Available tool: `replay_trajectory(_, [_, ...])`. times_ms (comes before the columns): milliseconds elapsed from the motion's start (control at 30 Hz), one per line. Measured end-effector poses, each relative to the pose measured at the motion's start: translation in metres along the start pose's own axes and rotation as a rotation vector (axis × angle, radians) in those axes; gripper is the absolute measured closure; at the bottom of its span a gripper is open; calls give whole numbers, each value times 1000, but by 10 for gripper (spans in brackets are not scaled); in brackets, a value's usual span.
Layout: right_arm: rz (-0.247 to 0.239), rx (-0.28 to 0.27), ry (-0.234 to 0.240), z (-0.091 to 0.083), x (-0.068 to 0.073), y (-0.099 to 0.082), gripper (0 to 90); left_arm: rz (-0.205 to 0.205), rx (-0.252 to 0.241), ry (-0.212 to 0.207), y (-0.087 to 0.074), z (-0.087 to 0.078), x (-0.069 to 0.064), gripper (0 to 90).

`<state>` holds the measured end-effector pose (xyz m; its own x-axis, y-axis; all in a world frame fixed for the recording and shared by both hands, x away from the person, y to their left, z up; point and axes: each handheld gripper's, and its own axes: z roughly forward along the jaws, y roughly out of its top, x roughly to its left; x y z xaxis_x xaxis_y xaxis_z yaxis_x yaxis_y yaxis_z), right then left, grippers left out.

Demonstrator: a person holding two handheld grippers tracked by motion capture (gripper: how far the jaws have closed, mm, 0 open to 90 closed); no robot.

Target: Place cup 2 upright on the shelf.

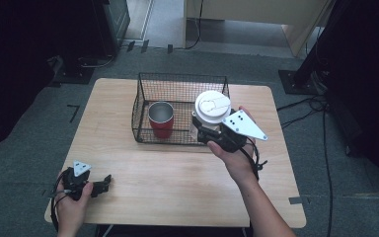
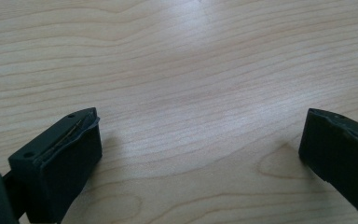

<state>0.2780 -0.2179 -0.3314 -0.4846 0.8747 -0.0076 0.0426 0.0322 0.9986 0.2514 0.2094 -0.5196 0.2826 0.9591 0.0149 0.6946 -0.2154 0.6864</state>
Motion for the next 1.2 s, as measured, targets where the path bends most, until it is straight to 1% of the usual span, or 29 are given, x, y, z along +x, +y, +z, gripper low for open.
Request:
replay_trajectory(100, [3,-3,-11,7,-3,0,163,0,0,0,0,0,0,0])
replay_trajectory(267, [-6,-5,-22,19,-6,1,163,0,1,0,0,0,0,0])
replay_trajectory(467, [-9,5,-39,35,-8,0,163,0,-1,0,0,0,0,0])
replay_trajectory(667, [-12,31,-66,51,-10,-8,162,0,-1,0,0,0,0,0])
replay_trajectory(767, [-6,46,-80,59,-12,-11,162,0,-1,0,0,0,0,0])
replay_trajectory(900, [-12,65,-104,67,-15,-16,162,0,-2,0,0,0,0,0])
replay_trajectory(1000, [-18,79,-110,72,-16,-21,162,0,-1,0,0,0,0,0])
replay_trajectory(1200, [-4,106,-123,83,-17,-29,162,-1,-1,-1,0,0,0,0])
